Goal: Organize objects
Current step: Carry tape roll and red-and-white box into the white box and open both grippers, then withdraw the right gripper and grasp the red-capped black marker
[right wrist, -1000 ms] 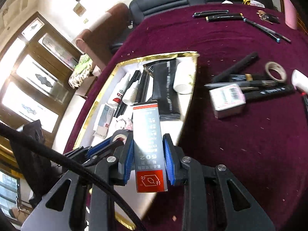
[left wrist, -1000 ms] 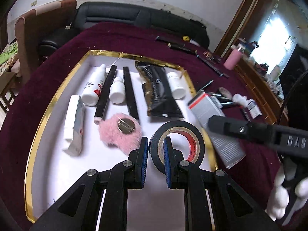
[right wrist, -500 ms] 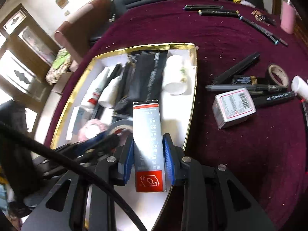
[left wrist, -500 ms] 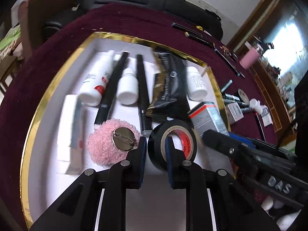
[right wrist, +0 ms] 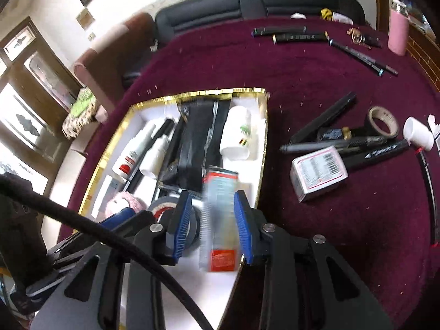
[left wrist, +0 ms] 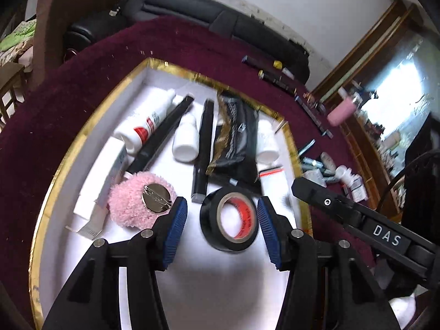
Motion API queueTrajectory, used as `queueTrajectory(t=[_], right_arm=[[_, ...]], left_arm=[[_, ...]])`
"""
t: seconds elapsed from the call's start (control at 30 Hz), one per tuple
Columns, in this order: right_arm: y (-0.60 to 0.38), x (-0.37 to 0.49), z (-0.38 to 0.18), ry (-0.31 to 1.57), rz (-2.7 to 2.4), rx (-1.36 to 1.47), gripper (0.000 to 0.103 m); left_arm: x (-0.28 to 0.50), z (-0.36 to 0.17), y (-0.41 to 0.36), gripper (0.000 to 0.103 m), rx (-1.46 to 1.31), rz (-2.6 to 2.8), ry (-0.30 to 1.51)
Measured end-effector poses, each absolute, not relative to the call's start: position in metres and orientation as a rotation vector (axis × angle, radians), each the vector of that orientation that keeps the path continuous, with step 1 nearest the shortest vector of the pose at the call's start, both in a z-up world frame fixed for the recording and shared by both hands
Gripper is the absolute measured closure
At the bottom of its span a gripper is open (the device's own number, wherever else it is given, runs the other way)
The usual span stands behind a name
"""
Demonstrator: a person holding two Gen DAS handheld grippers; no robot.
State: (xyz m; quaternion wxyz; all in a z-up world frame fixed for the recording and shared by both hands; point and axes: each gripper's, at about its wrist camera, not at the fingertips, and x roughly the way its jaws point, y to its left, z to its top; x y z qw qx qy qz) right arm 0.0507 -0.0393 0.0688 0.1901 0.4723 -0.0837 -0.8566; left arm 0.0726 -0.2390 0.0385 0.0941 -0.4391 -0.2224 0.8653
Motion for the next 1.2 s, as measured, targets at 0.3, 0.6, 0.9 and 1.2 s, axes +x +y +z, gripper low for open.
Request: queueTrajectory(t=[0.3,0.6,0.9,1.2], right_arm=[[-0.029,0.070,0.075,-0.337,-2.358,1.235,0.072],[0.005,0.086,0.068,-0.442,-2.356,1.216,0.071],[0.035,0.089,0.068,-0.553,-2.359,1.173,0.066],[0.066,0.099,0.073,-0.603,-2.394,1.106,0.066]], left_arm=[[0.123,0.061,-0.237,0.048,-1.137,2.650,-0.765],[0.136,0.058,-0.207,0.040,-1.170,2.647,-0.728],[0.143,0.073,-0.178,0.027,-1.148,2.651,-0.614],[0.151,0.092,-0.145,0.026,-1.063,2.628,-0.534]])
